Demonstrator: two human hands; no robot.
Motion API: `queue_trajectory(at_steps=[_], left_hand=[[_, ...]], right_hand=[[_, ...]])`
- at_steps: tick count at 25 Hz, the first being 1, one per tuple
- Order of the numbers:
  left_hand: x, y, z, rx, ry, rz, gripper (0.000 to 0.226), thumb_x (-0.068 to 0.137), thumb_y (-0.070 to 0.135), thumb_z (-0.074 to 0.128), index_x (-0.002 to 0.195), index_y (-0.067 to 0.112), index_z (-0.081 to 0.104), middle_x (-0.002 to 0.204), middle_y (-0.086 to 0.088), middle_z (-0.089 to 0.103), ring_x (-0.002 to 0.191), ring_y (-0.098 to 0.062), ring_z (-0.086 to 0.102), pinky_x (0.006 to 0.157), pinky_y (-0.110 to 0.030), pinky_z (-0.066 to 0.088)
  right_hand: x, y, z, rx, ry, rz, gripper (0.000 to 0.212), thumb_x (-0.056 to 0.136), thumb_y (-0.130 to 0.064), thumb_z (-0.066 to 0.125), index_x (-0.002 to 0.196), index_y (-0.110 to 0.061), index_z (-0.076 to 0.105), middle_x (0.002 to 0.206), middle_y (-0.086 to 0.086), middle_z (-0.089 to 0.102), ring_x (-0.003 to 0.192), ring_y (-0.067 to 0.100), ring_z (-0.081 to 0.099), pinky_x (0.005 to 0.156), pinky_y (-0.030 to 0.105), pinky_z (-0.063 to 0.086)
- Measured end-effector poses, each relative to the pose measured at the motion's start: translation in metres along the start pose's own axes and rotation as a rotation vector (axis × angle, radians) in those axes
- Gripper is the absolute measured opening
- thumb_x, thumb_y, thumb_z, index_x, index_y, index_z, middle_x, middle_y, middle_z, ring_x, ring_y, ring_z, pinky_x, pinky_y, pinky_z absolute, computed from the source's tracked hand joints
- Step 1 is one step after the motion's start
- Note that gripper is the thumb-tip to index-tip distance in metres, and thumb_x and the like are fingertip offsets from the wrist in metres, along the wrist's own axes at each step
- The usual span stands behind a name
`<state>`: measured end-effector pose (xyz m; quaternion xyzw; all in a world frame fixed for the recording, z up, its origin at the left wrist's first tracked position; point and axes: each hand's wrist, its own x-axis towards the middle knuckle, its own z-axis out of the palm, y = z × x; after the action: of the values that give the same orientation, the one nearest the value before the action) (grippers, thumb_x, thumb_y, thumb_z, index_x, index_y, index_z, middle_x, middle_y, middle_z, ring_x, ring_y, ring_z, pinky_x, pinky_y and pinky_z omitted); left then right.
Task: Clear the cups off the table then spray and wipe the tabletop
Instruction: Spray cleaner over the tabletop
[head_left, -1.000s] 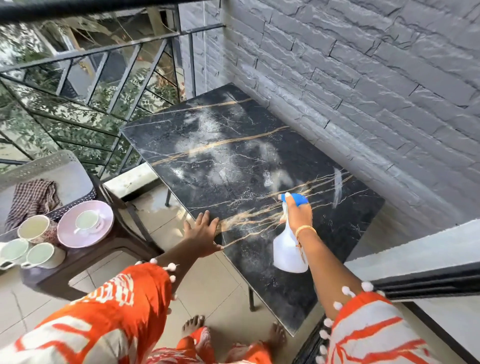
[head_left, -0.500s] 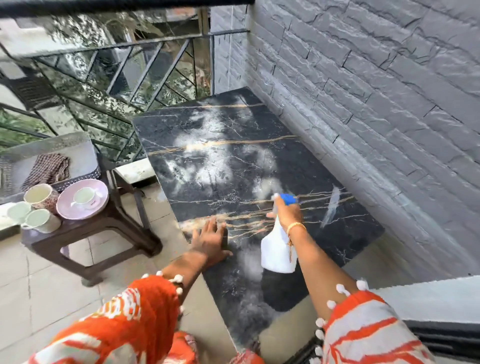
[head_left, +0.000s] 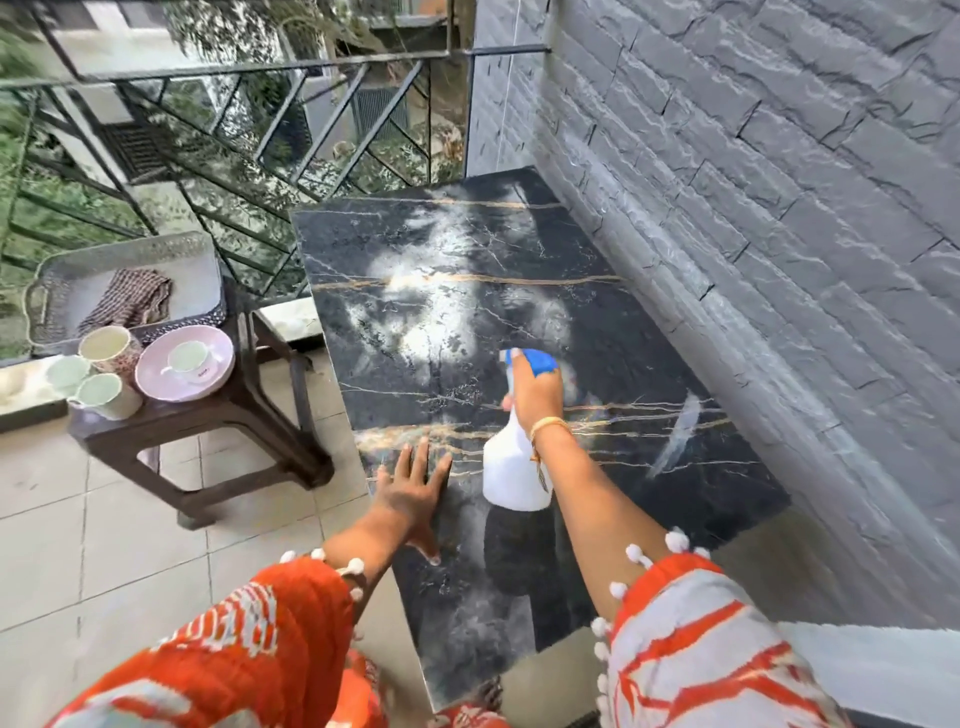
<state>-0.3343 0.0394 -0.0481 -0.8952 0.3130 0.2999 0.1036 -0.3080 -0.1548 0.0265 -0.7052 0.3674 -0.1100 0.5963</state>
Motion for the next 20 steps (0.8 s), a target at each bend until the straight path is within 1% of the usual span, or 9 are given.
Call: queue_trajectory(at_steps=[4,5,7,10,12,14,15,18,20], left_hand=[[0.000,0.004,-0.011,0.023,-0.063,-0.022,0.153,0.046,0.062,0.086,0.153,0.017,-0.014,0.158,-0.022,-0.019,0.146,-0.046,-0.010,0.114,-0.064,0.014],[0.000,0.010,-0.014,0.055,-0.058,-0.021,0.151,0.046,0.065,0.085,0.153,0.013,-0.010,0.158,-0.025,-0.013,0.145,-0.048,-0.005,0.114,-0.065,0.016],[0.002,0.025,-0.021,0.060,0.010,0.010,0.146,0.046,0.074,0.079,0.150,0.007,0.003,0.154,-0.025,0.008,0.142,-0.047,0.013,0.111,-0.064,0.024],[0.007,0.053,-0.024,-0.129,0.159,0.143,0.133,0.044,0.073,0.080,0.146,0.011,0.021,0.139,-0.015,0.030,0.130,-0.034,0.035,0.106,-0.053,0.037],[0.011,0.079,-0.026,-0.146,0.190,0.230,0.127,0.045,0.071,0.081,0.145,0.016,0.024,0.143,-0.014,0.028,0.135,-0.033,0.031,0.106,-0.051,0.038],[0.017,0.107,-0.028,-0.094,0.165,0.284,0.128,0.048,0.072,0.078,0.149,0.018,0.021,0.154,-0.016,0.016,0.144,-0.036,0.016,0.110,-0.060,0.030],[0.021,0.120,-0.030,-0.078,0.144,0.306,0.129,0.050,0.071,0.078,0.151,0.019,0.017,0.158,-0.015,0.010,0.147,-0.037,0.009,0.109,-0.066,0.025],[0.031,0.150,-0.037,-0.068,0.096,0.333,0.131,0.052,0.067,0.080,0.154,0.025,0.009,0.162,-0.009,-0.002,0.148,-0.040,-0.003,0.105,-0.075,0.019],[0.037,0.164,-0.039,-0.018,0.061,0.324,0.135,0.052,0.067,0.081,0.154,0.030,0.001,0.162,-0.006,-0.011,0.147,-0.042,-0.008,0.104,-0.077,0.016]], right_hand=[[-0.005,0.034,-0.049,-0.090,-0.025,0.008,0.041,0.096,-0.033,0.052,0.060,-0.013,0.054,0.046,0.005,0.056,0.042,0.013,0.057,0.060,0.027,0.047],[-0.007,0.042,-0.063,-0.104,-0.036,0.025,0.038,0.096,-0.033,0.052,0.064,-0.015,0.060,0.046,0.005,0.058,0.045,0.013,0.059,0.064,0.027,0.048],[-0.012,0.053,-0.093,-0.091,0.049,0.056,0.031,0.098,-0.032,0.051,0.081,-0.011,0.067,0.047,0.006,0.054,0.040,0.010,0.054,0.056,0.023,0.047],[-0.016,0.070,-0.132,-0.108,0.185,0.101,0.036,0.098,-0.033,0.050,0.092,0.001,0.060,0.054,0.007,0.050,0.029,0.006,0.046,0.043,0.020,0.043],[-0.019,0.084,-0.155,-0.150,0.138,0.156,0.039,0.096,-0.037,0.052,0.097,0.000,0.061,0.053,0.006,0.056,0.036,0.007,0.055,0.055,0.024,0.051],[-0.023,0.092,-0.175,-0.182,0.096,0.194,0.037,0.094,-0.041,0.054,0.094,-0.006,0.063,0.050,0.002,0.063,0.054,0.014,0.065,0.074,0.033,0.055],[-0.024,0.094,-0.185,-0.193,0.115,0.189,0.036,0.094,-0.042,0.054,0.095,-0.007,0.063,0.049,0.001,0.062,0.055,0.014,0.065,0.073,0.030,0.054],[-0.024,0.090,-0.212,-0.207,0.282,0.138,0.035,0.096,-0.039,0.052,0.092,-0.004,0.053,0.048,0.004,0.052,0.033,0.008,0.052,0.043,0.017,0.041],[-0.018,0.093,-0.231,-0.245,0.328,0.149,0.042,0.096,-0.043,0.050,0.096,-0.002,0.054,0.050,0.005,0.055,0.035,0.010,0.054,0.045,0.020,0.041]])
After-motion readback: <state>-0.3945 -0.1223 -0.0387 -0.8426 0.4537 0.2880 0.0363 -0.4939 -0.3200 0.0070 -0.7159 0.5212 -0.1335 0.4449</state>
